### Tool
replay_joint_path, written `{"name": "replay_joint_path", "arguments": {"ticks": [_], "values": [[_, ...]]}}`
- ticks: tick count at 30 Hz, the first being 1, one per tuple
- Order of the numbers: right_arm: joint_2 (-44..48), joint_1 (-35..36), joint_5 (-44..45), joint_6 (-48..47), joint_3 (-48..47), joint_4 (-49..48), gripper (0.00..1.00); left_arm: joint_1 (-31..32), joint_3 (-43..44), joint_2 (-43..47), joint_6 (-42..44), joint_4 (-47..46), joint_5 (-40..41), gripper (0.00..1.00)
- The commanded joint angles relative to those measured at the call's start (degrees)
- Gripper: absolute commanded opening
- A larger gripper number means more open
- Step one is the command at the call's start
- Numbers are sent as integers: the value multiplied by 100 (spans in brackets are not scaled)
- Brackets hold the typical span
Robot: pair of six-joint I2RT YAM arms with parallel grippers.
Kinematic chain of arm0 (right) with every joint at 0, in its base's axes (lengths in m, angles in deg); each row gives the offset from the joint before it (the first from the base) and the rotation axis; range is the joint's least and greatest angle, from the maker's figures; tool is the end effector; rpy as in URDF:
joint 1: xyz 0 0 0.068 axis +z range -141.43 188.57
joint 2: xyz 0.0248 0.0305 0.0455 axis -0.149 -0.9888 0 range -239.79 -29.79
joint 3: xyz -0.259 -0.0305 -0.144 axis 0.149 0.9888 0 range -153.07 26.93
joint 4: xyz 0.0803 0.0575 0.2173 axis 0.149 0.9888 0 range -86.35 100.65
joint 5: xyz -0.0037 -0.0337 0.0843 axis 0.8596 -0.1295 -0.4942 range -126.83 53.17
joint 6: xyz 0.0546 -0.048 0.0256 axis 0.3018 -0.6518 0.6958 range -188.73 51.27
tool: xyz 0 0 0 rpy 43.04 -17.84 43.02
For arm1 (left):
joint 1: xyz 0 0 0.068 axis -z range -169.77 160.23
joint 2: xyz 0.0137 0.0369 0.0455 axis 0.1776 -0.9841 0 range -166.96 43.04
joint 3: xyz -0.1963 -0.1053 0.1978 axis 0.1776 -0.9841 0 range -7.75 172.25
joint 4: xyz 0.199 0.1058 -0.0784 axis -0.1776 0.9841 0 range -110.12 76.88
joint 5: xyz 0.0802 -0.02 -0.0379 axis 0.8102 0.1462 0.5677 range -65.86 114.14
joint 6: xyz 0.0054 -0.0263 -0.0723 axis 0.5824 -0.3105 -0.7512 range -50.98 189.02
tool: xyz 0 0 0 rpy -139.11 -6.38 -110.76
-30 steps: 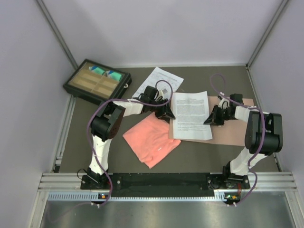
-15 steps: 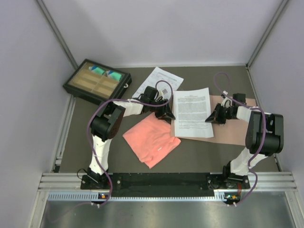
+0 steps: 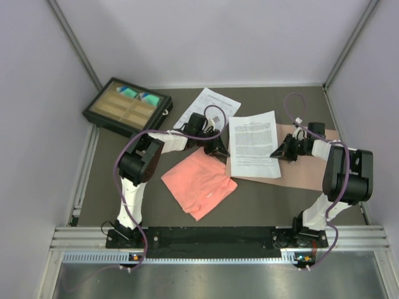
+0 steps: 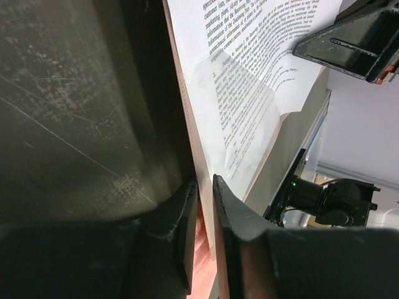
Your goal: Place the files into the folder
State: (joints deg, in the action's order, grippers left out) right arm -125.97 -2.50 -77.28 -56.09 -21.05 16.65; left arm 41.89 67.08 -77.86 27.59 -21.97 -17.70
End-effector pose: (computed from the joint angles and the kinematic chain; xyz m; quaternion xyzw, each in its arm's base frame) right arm 0.3052 -0.0163 0.1687 0.1026 0.9072 0.3379 0.2288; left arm 0.3627 -0.2751 0.1594 0.0652 0.8692 -0.4806 0.0960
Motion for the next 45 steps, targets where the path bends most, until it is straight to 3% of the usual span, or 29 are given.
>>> {"name": "replay_joint_path", "arguments": {"ticks": [1,9,23,37,45], "values": [[170,-123,-25,-87,35,-148,0,24,-91,251,-199,-589,-272,19],[161,-220,-139,106,219,-402,0,24,-170,322,-400,-817,-377,0],[258,-545,-446,555,430,-930,0,24,-249,366,-480,-1028,-403,0],[319,-396,-605,414,852,-965,0,33,-188,339,-577,-1107,-395,0],[354,-361,-403,-173,440,-544,0,24,-144,339,-410,-923,-456,0]]}}
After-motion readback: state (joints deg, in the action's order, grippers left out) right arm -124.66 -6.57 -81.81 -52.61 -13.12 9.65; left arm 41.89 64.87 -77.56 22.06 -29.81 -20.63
